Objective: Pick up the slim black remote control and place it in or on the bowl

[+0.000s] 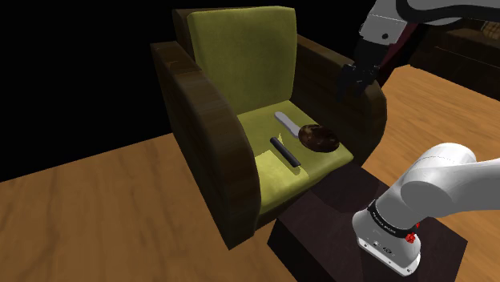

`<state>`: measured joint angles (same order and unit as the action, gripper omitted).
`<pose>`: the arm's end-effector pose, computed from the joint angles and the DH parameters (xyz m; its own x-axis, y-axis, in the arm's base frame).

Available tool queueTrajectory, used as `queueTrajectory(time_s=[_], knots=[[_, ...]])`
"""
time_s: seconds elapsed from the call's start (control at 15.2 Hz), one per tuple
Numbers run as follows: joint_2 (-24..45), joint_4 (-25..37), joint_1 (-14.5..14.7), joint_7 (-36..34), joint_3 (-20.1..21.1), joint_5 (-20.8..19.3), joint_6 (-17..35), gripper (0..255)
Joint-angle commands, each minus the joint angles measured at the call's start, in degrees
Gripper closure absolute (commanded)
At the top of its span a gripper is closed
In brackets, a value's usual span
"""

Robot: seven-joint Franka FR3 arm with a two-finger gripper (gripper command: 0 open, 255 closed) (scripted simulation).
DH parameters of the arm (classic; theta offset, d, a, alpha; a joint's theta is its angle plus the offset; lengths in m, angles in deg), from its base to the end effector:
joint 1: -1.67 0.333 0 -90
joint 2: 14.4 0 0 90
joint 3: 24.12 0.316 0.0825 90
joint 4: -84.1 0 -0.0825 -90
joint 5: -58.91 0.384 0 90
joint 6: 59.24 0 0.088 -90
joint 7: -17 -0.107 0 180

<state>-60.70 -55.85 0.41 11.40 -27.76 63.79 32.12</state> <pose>0.3002 -0.0213 0.5587 0.9853 -0.1621 -0.0536 -0.1677 -0.9778 -0.1259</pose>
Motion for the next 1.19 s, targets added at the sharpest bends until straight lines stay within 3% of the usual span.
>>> queueTrajectory(time_s=[0.0,0.59,1.12], knots=[[0.0,0.0,0.0,0.0,0.0,0.0,0.0,0],[8.2,-11.3,0.4,-0.6,1.7,0.9,20.4,0],[23.1,-15.5,1.2,-0.7,2.8,2.3,40.3,0]])
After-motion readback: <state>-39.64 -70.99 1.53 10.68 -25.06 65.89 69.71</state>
